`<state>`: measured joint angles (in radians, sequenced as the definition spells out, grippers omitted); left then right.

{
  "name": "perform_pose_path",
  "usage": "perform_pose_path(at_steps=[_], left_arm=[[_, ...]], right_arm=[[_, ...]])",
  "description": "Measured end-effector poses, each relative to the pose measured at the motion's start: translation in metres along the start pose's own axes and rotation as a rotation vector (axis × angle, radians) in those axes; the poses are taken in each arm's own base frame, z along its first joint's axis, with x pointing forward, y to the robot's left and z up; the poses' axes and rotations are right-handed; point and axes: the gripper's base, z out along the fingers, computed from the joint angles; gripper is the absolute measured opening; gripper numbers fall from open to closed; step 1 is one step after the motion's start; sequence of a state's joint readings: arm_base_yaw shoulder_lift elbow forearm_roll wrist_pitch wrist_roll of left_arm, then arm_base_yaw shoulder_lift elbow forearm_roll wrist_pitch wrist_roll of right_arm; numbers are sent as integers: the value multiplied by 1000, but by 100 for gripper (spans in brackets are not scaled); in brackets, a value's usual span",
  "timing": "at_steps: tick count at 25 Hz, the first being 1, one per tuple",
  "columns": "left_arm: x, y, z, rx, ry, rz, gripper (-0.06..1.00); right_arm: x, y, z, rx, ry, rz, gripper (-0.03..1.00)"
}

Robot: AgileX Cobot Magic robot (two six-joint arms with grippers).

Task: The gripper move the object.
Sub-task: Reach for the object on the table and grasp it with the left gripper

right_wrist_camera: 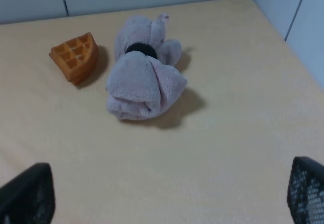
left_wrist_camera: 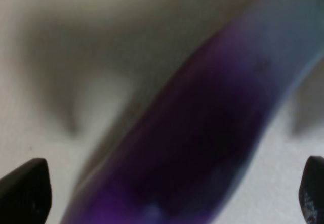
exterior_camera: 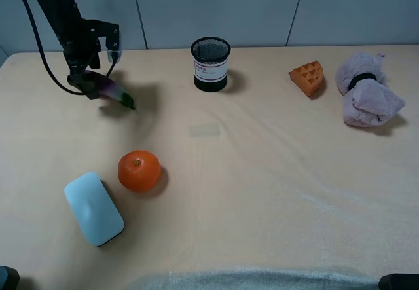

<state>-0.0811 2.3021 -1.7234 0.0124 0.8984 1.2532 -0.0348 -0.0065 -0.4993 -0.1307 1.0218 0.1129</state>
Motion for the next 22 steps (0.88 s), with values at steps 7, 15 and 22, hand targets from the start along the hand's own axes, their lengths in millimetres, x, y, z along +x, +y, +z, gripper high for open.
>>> perform_pose_path(at_steps=[7,15,22], left_arm=[[-2,-1,19,18,-15,23,98],[-1,-2,23,24,-14,55,84],[-5,-4,22,41,-58,130,52]], right_arm=[[0,0,0,0,0,0,69],[0,0,0,0,0,0,69],[0,0,0,0,0,0,69]])
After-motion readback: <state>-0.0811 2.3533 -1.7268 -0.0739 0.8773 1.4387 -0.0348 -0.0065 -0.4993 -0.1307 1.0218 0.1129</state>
